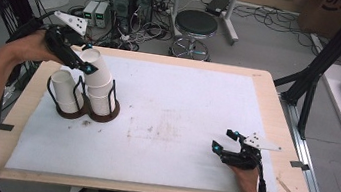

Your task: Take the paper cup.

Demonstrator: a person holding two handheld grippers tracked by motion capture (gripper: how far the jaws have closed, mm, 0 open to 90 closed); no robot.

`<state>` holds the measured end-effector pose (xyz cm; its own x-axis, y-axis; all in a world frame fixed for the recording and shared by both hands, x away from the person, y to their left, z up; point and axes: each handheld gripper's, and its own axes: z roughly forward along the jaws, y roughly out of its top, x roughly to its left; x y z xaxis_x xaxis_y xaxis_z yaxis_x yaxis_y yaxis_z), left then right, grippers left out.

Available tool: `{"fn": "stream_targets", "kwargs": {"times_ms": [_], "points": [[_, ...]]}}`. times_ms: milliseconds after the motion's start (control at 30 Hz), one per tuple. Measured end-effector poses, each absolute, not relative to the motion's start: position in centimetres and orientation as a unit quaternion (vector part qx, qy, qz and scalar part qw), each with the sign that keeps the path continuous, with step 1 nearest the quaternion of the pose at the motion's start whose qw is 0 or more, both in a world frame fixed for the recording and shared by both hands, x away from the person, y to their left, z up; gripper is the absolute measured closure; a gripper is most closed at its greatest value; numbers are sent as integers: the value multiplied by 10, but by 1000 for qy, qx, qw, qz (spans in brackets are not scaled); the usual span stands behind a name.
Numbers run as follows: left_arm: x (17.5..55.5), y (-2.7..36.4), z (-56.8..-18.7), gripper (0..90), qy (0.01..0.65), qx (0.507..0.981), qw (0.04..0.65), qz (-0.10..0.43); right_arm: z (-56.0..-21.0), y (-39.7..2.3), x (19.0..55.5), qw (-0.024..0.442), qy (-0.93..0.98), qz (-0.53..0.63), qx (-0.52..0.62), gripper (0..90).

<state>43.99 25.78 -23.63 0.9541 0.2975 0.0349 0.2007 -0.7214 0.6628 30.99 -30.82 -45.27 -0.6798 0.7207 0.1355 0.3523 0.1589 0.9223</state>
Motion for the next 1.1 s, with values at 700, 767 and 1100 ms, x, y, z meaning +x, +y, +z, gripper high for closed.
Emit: {"fn": "stream_targets", "kwargs": {"times_ms": [700, 767, 1100], "points": [[419, 265, -196, 323, 153, 893, 407, 116, -453, -309, 310, 168, 741, 540, 361, 199], [417, 267, -194, 323, 155, 888, 417, 117, -453, -309, 310, 167, 741, 541, 362, 199], [407, 261, -185, 323, 150, 887, 422, 111, -453, -309, 310, 168, 741, 541, 361, 199]]}}
